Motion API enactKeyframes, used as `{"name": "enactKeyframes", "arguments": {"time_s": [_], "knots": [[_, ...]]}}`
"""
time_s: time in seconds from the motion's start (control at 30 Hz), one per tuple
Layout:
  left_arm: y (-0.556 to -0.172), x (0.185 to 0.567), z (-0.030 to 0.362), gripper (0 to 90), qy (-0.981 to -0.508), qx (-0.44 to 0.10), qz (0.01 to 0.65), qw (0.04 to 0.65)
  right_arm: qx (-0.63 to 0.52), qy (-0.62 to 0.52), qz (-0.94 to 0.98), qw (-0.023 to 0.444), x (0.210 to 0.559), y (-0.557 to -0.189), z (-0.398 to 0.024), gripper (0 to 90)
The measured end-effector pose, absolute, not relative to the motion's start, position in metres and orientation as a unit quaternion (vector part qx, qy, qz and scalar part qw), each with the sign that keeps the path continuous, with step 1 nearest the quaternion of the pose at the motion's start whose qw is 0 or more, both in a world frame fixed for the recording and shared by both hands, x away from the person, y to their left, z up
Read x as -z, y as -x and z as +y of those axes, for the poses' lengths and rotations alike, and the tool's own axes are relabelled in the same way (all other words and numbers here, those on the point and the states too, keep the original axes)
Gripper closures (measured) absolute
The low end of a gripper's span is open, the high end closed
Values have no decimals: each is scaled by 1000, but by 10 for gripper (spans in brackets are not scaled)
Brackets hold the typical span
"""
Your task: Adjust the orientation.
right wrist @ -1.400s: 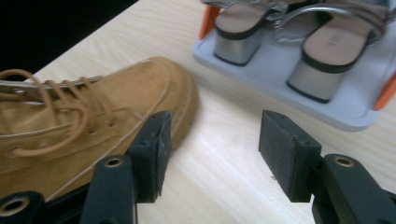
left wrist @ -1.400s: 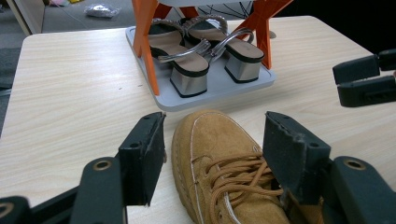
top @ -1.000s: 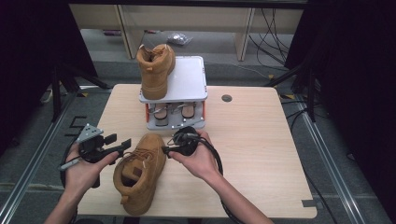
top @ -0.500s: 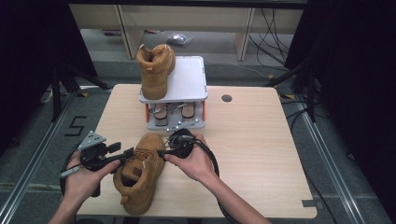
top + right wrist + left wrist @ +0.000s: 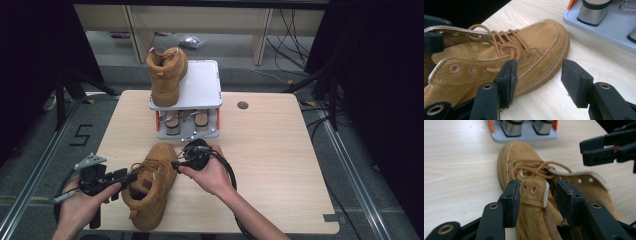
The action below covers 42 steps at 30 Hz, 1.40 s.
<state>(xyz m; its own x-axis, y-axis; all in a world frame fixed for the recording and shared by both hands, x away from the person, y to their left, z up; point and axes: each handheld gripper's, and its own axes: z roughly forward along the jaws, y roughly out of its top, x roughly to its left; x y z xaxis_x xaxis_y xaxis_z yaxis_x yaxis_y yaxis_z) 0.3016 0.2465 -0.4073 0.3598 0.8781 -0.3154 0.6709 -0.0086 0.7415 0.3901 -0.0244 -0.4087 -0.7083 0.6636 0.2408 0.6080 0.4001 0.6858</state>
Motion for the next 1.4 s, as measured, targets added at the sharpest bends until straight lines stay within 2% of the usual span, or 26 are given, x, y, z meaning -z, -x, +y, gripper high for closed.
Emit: {"name": "enactKeyframes", "arguments": {"time_s": [0.1,0.2,0.33,0.4,0.5,0.57,0.77,0.97,1.23,1.4], "knots": [[-303,413,249,557,-714,-110,550,419,-395,-382,835,35,409,-390,-24,472],[-303,418,249,591,-692,-102,568,434,-392,-383,836,36,410,-391,-26,470],[-303,417,253,623,-704,-94,566,418,-391,-385,835,36,412,-392,-27,469],[-304,416,251,623,-694,-94,573,425,-391,-387,834,37,412,-391,-27,468],[-305,414,253,584,-699,-82,575,418,-390,-386,835,37,412,-391,-28,467],[-304,414,252,523,-704,-76,577,407,-390,-387,834,41,412,-392,-29,466],[-302,420,253,494,-692,-63,594,405,-386,-392,834,39,413,-392,-31,465],[-303,417,247,584,-721,-60,580,375,-386,-381,839,45,414,-394,-32,464],[-305,416,248,721,-731,-68,576,360,-383,-383,839,42,415,-394,-32,462],[-308,413,248,754,-742,-92,563,352,-382,-380,841,49,415,-395,-35,460]]}}
